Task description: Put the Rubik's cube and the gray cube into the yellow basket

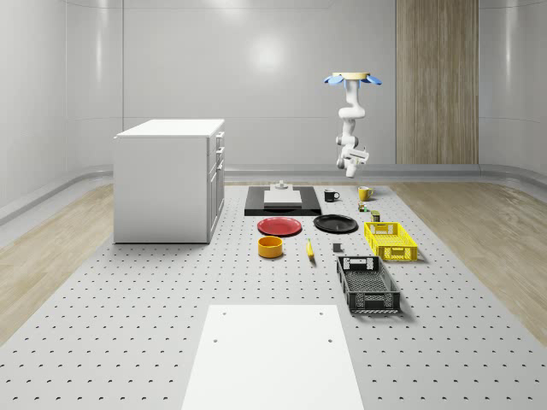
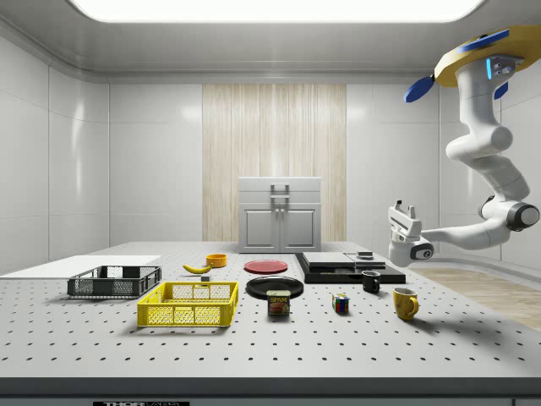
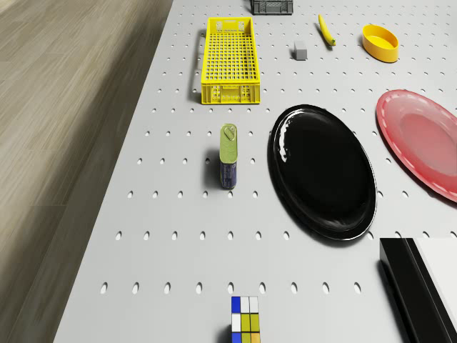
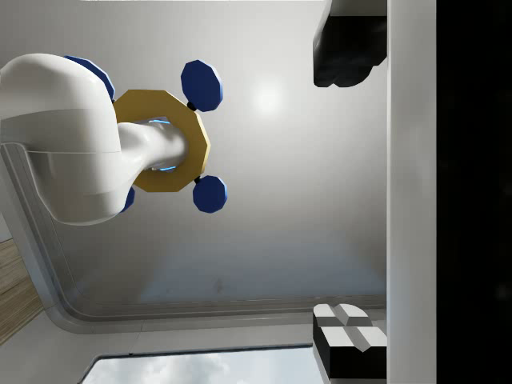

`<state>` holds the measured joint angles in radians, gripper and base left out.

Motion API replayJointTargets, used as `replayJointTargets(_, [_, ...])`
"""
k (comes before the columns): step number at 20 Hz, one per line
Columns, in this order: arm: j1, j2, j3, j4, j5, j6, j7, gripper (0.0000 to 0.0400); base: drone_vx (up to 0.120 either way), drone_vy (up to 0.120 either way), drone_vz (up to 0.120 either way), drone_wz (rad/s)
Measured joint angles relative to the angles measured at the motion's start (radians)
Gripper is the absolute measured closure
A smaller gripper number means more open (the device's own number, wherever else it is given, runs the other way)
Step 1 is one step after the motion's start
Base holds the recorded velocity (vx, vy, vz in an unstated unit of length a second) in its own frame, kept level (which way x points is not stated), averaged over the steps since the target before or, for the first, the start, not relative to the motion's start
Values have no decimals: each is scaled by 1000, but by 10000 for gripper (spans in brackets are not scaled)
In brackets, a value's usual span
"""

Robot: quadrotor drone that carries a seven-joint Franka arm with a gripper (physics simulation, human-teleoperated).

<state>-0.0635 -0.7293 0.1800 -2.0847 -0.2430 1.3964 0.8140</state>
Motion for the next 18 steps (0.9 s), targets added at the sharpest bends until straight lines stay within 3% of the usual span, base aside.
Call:
replayJointTargets(6, [-90,-30,262,-126,-386,19,64,0,120,0,-120,0])
replayJointTargets(11, [-244,-94,578,-414,-925,28,209,0,120,0,-120,0])
replayJointTargets(15, [-442,-151,784,-642,-1333,-30,386,0,120,0,-120,0])
replayJointTargets(18, [-602,-190,889,-735,-1533,-102,506,0,120,0,-120,0])
